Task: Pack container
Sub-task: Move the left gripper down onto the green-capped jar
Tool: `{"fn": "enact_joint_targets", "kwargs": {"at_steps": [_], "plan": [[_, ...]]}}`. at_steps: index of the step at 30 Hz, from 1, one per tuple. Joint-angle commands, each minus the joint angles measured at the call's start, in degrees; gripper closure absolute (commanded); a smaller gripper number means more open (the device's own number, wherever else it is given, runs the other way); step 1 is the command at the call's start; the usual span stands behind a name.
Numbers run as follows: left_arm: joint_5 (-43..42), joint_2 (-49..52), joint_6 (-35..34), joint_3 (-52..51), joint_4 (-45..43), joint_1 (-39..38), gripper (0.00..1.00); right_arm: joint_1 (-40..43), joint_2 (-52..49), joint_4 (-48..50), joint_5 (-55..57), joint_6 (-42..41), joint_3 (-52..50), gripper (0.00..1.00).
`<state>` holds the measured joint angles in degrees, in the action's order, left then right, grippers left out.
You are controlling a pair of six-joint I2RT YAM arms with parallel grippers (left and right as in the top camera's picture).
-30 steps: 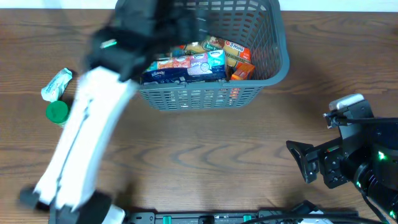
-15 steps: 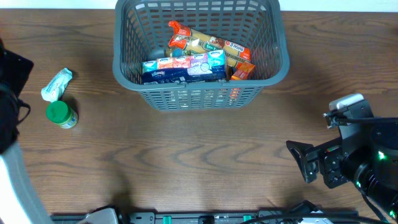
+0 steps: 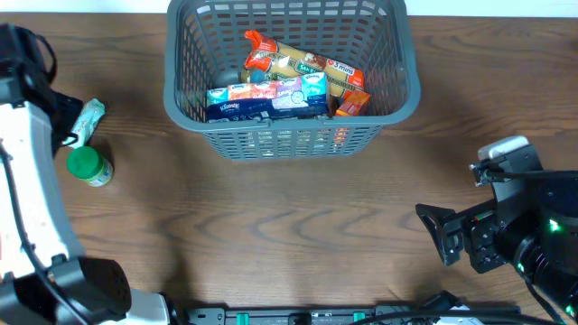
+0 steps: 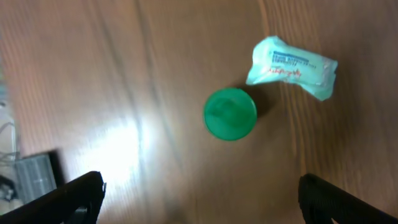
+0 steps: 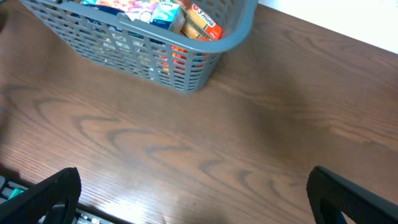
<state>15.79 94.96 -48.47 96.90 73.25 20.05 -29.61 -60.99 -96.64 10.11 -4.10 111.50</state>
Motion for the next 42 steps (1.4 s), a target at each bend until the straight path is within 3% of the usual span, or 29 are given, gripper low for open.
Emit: {"fn": "enact_joint_targets", "kwargs": {"at_steps": [1,9,16,28,42], "plan": [[-4.9,0.2,-0.11,-6.86,-4.17,2.03,0.02,-0.44,-0.02,-0.11,0.57,0.33,-0.04,0.01],[-10.47,0.22,3.21,-21.77,-21.22,3.13,0.02,-0.44,-0.02,-0.11,0.57,0.33,-0.02,0.01],[-10.64,1.03,3.85,-28.59,-29.59,3.15,0.02,-0.44,-0.02,-0.11,0.57,0.33,-0.02,0.01],[-10.01,9.7,4.11,-29.09,-37.7,3.74,0.02,-0.44,-0.02,-0.11,0.57,0.33,-0.02,0.01],[-9.18,11.1,4.33,-29.09,-41.48,6.38,0.01,-0.44,-0.02,-0.11,0.57,0.33,-0.02,0.01]]}}
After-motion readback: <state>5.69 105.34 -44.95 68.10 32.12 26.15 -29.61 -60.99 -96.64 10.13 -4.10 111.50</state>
